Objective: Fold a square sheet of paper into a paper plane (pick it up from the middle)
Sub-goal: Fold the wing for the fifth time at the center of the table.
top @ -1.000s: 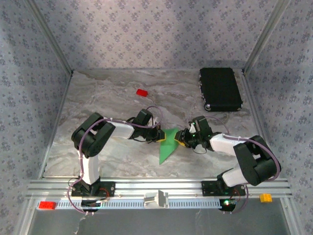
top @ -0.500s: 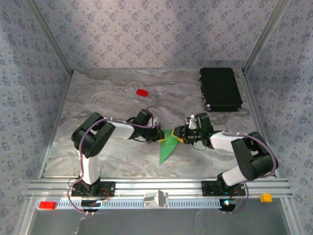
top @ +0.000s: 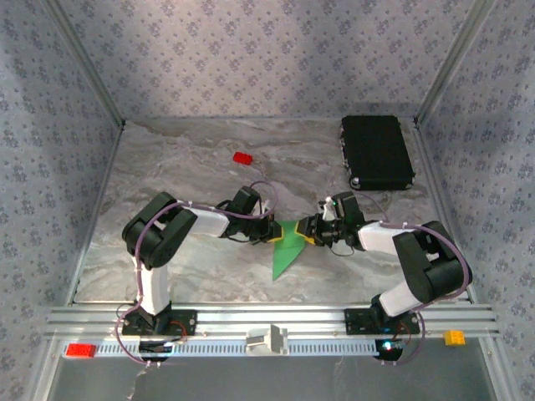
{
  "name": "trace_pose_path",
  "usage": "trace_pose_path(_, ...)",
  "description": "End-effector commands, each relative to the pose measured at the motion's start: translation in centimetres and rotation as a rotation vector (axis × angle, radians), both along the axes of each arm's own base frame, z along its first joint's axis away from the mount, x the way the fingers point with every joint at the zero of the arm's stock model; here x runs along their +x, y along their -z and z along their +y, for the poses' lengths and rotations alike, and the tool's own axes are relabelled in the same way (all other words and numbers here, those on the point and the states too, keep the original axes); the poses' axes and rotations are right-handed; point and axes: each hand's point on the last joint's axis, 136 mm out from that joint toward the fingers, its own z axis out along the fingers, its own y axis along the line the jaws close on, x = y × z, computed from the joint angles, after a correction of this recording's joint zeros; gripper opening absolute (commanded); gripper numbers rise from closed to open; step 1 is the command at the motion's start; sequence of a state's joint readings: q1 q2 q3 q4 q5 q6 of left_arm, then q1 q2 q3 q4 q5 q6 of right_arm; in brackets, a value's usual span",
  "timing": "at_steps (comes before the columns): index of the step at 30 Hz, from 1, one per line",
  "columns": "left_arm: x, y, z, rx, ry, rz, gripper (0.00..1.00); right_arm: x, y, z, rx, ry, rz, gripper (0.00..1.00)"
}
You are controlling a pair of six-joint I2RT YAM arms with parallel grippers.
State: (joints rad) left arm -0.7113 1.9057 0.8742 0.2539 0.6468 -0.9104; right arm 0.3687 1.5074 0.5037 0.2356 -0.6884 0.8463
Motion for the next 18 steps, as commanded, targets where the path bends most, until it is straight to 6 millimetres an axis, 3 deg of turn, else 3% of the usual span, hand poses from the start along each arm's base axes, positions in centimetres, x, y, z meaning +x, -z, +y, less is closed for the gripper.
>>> trace_pose_path(1, -0.32, 0.11, 0.52, 0.010, -0.006, 0.019, 0.05, 0.02, 0.61, -0.20, -0.024, -0.015, 0.016, 0.35)
trace_pose_path(12, -0.28, -0.02, 0.50, 0.008, -0.006, 0.016, 0.06, 0.11, 1.09, 0.45, 0.008, -0.043, 0.035, 0.25)
trace_pose_path(18, -0.09, -0.42, 0.49, 0.004, -0.015, 0.010, 0.08, 0.09, 0.92, 0.57, 0.019, -0.047, 0.035, 0.13)
